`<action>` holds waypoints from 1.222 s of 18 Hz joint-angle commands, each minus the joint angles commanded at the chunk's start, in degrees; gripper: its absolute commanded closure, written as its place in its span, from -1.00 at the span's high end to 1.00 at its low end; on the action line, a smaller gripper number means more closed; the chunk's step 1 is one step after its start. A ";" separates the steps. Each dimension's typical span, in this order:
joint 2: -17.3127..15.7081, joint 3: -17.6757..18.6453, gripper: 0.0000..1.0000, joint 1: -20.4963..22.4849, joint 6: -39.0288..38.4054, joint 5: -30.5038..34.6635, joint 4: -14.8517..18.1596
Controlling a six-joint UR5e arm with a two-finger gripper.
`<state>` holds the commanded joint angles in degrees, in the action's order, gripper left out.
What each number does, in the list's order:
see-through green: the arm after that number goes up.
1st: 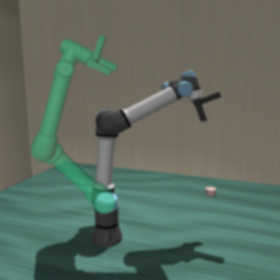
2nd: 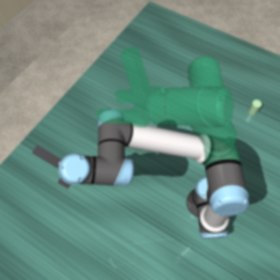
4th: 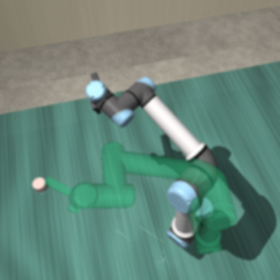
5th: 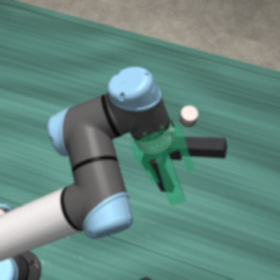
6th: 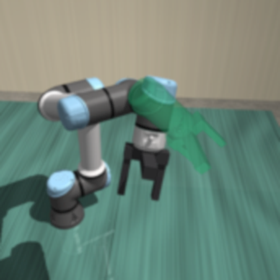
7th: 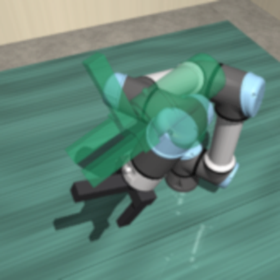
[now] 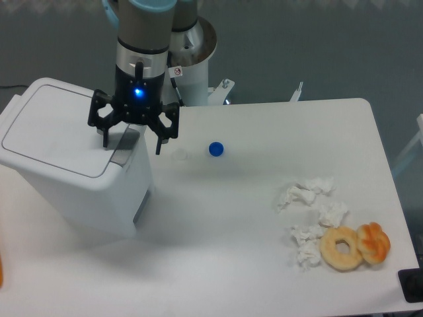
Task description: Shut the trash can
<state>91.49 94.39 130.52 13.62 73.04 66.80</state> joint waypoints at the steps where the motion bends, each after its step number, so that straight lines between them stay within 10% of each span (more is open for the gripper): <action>1: 0.00 0.00 1.00 0.00 0.00 0.00 0.00; 22: 0.17 -2.81 1.00 5.09 2.79 -1.32 -0.96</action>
<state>91.67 91.58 135.61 16.42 71.72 65.84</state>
